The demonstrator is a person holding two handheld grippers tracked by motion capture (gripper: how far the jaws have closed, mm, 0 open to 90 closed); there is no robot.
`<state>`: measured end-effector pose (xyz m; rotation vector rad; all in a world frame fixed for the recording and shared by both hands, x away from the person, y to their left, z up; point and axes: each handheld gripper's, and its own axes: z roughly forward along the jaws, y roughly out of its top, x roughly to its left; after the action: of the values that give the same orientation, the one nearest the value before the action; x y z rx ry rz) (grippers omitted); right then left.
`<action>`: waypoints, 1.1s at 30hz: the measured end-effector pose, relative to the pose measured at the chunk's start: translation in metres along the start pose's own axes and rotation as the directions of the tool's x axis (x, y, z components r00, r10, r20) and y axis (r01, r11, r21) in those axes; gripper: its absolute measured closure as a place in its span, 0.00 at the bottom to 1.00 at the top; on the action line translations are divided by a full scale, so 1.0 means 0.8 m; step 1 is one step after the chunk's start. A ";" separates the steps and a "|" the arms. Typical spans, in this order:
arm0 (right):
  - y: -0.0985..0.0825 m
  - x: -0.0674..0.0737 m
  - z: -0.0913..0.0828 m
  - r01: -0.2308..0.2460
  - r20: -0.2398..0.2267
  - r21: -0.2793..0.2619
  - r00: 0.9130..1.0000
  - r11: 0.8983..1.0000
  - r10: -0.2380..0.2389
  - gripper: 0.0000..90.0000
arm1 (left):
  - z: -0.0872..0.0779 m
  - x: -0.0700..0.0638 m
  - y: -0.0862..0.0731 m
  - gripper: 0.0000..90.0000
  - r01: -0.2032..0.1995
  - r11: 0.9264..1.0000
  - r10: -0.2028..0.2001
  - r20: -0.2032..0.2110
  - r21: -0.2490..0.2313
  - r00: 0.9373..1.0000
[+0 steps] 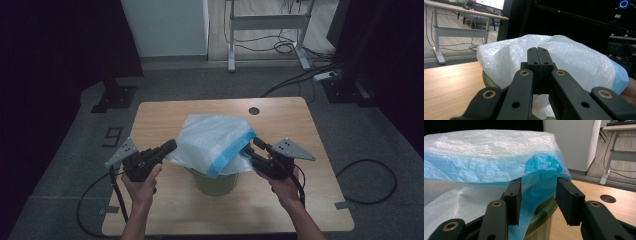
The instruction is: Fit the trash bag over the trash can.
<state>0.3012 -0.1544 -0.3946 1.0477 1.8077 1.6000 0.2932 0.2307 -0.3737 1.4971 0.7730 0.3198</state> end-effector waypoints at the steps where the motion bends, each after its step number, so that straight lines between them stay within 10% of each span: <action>1: 0.000 0.000 0.001 -0.004 -0.004 -0.002 1.000 1.000 0.004 0.61 | 0.000 0.000 0.000 1.00 0.002 1.000 -0.002 0.001 0.000 1.000; 19: 0.001 -0.004 0.011 -0.055 -0.055 -0.011 0.997 0.998 0.054 0.60 | 0.000 0.000 -0.001 1.00 0.000 1.000 0.000 0.002 -0.002 1.000; 33: 0.004 -0.009 0.015 -0.033 -0.049 -0.034 0.998 0.999 0.031 0.96 | 0.000 0.001 -0.003 1.00 -0.001 1.000 0.001 0.002 -0.001 1.000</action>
<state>0.3158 -0.1530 -0.3943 1.0356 1.7963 1.6837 0.2934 0.2312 -0.3764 1.4965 0.7706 0.3189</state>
